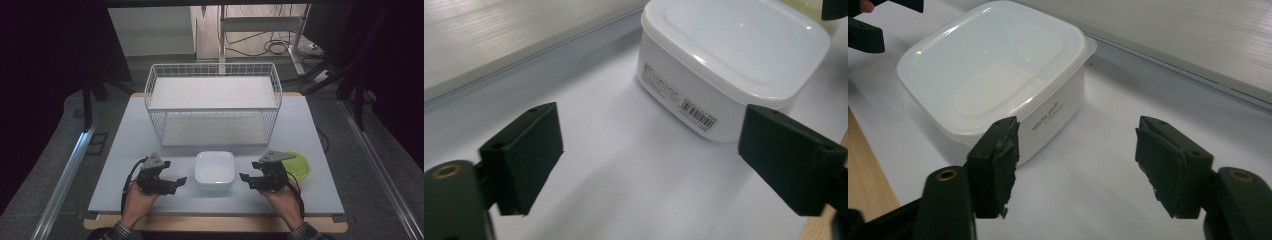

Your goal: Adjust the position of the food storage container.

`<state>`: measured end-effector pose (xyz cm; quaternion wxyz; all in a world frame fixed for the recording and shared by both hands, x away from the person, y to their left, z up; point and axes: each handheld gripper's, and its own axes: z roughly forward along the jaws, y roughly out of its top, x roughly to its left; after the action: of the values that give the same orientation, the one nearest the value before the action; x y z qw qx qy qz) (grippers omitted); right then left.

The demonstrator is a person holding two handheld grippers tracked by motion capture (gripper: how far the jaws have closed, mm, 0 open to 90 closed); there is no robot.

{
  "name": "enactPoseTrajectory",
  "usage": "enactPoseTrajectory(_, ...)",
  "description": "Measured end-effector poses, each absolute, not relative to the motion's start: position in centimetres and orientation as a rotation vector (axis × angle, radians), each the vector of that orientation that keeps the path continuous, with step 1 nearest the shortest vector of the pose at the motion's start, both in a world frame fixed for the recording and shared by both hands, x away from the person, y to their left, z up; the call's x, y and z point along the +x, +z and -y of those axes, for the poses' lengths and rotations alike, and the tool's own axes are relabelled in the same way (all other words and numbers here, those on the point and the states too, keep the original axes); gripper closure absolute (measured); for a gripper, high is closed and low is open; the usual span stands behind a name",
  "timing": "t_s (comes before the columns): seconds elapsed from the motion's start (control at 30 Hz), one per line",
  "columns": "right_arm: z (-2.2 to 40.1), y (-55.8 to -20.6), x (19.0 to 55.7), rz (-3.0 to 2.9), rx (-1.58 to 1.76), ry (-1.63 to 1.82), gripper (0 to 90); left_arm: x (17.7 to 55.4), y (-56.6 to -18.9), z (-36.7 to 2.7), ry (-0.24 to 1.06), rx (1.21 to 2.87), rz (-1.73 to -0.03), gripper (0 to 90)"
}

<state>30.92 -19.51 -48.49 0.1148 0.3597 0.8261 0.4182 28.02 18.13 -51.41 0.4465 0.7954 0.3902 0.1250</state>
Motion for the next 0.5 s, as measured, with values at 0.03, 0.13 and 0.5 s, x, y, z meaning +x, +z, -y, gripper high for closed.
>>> enactPoseTrajectory(0.03,19.6,-48.4,30.7,-2.421,1.045,1.226,29.7,27.7,-51.5,-18.2,0.334,1.969,-0.954,6.8)
enactPoseTrajectory(0.13,19.7,-48.4,30.3,-2.424,1.04,1.239,25.7,27.2,-51.5,-18.4,0.352,1.957,-0.939,5.1)
enactPoseTrajectory(0.5,19.9,-48.7,29.9,-2.425,1.03,1.254,15.2,26.8,-52.0,-19.3,0.42,1.929,-0.984,1.2)
